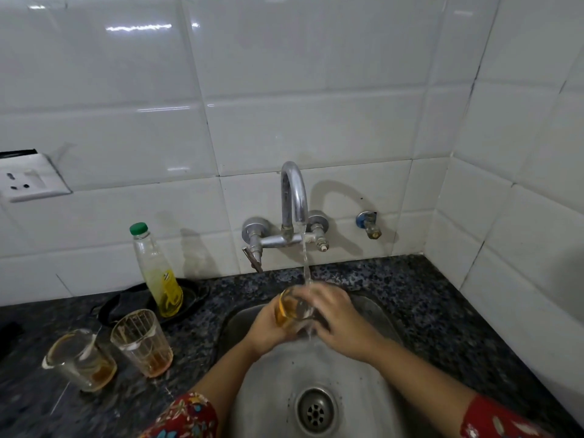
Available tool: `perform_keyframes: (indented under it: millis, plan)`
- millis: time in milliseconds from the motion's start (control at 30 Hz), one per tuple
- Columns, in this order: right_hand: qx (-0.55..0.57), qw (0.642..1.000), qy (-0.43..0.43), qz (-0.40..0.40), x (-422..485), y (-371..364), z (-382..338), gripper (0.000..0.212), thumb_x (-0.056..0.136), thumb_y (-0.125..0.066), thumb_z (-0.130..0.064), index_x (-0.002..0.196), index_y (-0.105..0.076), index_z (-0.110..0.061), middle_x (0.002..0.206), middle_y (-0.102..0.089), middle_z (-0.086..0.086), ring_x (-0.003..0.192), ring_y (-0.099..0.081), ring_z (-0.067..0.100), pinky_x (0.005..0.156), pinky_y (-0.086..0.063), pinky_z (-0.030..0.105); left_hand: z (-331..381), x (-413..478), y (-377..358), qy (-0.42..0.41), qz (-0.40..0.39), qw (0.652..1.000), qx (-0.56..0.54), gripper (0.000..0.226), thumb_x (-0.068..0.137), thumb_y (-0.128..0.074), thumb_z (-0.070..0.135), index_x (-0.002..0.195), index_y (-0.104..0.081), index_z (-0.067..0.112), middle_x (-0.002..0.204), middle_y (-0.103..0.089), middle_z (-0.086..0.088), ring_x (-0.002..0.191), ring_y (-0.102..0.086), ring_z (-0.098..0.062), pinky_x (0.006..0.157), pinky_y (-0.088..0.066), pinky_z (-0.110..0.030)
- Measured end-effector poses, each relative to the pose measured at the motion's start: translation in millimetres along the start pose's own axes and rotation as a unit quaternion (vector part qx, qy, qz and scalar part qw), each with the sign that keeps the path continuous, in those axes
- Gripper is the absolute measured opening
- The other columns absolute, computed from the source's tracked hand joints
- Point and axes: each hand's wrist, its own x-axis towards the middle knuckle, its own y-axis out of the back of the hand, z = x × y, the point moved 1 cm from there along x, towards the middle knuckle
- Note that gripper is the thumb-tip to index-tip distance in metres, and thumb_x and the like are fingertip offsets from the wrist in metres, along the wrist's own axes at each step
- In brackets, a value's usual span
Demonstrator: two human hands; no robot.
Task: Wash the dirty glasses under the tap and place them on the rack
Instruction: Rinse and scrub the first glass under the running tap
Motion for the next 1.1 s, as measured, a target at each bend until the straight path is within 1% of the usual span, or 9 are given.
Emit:
perform_keyframes:
  millis: [100,167,300,500,667,800,867,1033,1100]
  plan:
    - [-0.265,0.935,0.159,-0.174,9,6,8,0.045,0.081,-0.049,-0.003,0.121,-0.056,-0.022,0.129,-0.057,0.000,0.127,-0.046,0.018,0.118,-0.015,0.049,-3,3,1,0.000,-0.016,0.996,0.087,0.066,0.056,-0.083,0.004,0.118,-0.060,0.010,0.113,-0.069,-0.007,0.106,-0.067,-0.022,0.094,-0.053,-0.041]
    - [-0.339,0.901,0.129,-0.239,20,8,4,0.036,0.084,-0.050,-0.002,0.115,-0.061,-0.017,0.126,-0.060,0.005,0.126,-0.047,0.024,0.117,-0.013,0.049,1,3,-6,0.001,-0.016,0.993,0.115,0.068,0.048,-0.079,0.019,0.114,-0.059,0.018,0.112,-0.068,-0.003,0.103,-0.066,-0.017,0.092,-0.054,-0.042]
    - [-0.170,0.937,-0.131,-0.276,32,-11,-23,0.031,0.089,-0.049,-0.010,0.119,-0.056,-0.003,0.120,-0.060,0.018,0.110,-0.058,0.033,0.085,-0.044,0.032,13,-2,-21,-0.017,0.043,0.993,0.106,0.052,0.062,-0.076,0.025,0.110,-0.056,0.028,0.109,-0.064,0.001,0.100,-0.063,-0.009,0.090,-0.051,-0.027]
    - [-0.355,0.885,0.143,-0.267,37,18,-8,0.018,0.090,-0.051,-0.004,0.103,-0.063,-0.006,0.106,-0.066,0.011,0.094,-0.064,0.030,0.078,-0.051,0.039,20,4,-4,-0.009,-0.076,0.988,0.135,0.054,0.069,-0.081,0.021,0.119,-0.060,0.020,0.111,-0.068,0.009,0.104,-0.063,0.004,0.090,-0.048,-0.013]
    - [-0.224,0.910,-0.028,-0.347,46,10,-18,0.022,0.088,-0.055,-0.016,0.104,-0.064,-0.003,0.109,-0.064,0.015,0.100,-0.062,0.032,0.084,-0.051,0.038,25,0,-24,-0.012,0.050,0.992,0.119,0.042,0.069,-0.078,0.037,0.108,-0.062,0.031,0.104,-0.069,0.010,0.099,-0.065,-0.001,0.091,-0.054,-0.030]
    - [-0.333,0.879,0.096,-0.329,41,22,-14,0.020,0.094,-0.047,-0.011,0.107,-0.062,-0.007,0.115,-0.063,0.010,0.102,-0.061,0.029,0.084,-0.051,0.041,30,0,-23,-0.037,0.003,0.993,0.109,0.033,0.077,-0.080,0.029,0.105,-0.067,0.016,0.101,-0.072,0.002,0.099,-0.068,-0.009,0.090,-0.055,-0.036]
    - [-0.375,0.862,0.172,-0.296,39,26,-13,0.021,0.094,-0.046,-0.010,0.108,-0.062,-0.011,0.115,-0.063,0.007,0.102,-0.062,0.028,0.080,-0.052,0.038,36,-1,-18,-0.052,-0.003,0.993,0.109,0.032,0.078,-0.079,0.020,0.108,-0.066,0.016,0.102,-0.071,0.006,0.100,-0.067,-0.003,0.089,-0.053,-0.021]
    - [-0.277,0.906,-0.095,-0.305,49,14,-34,0.030,0.091,-0.049,-0.012,0.121,-0.054,-0.005,0.122,-0.058,0.014,0.108,-0.058,0.031,0.078,-0.046,0.035,41,-5,-32,-0.075,0.150,0.981,0.101,0.033,0.076,-0.078,0.017,0.095,-0.059,0.036,0.093,-0.066,0.013,0.088,-0.064,0.004,0.075,-0.048,-0.009]
    - [-0.275,0.906,-0.063,-0.314,51,21,-33,0.027,0.092,-0.051,-0.013,0.117,-0.057,-0.005,0.119,-0.061,0.014,0.105,-0.059,0.030,0.080,-0.047,0.036,37,-3,-32,-0.071,0.160,0.981,0.088,0.040,0.074,-0.080,0.016,0.100,-0.057,0.035,0.096,-0.067,0.012,0.091,-0.064,0.003,0.077,-0.049,-0.010]
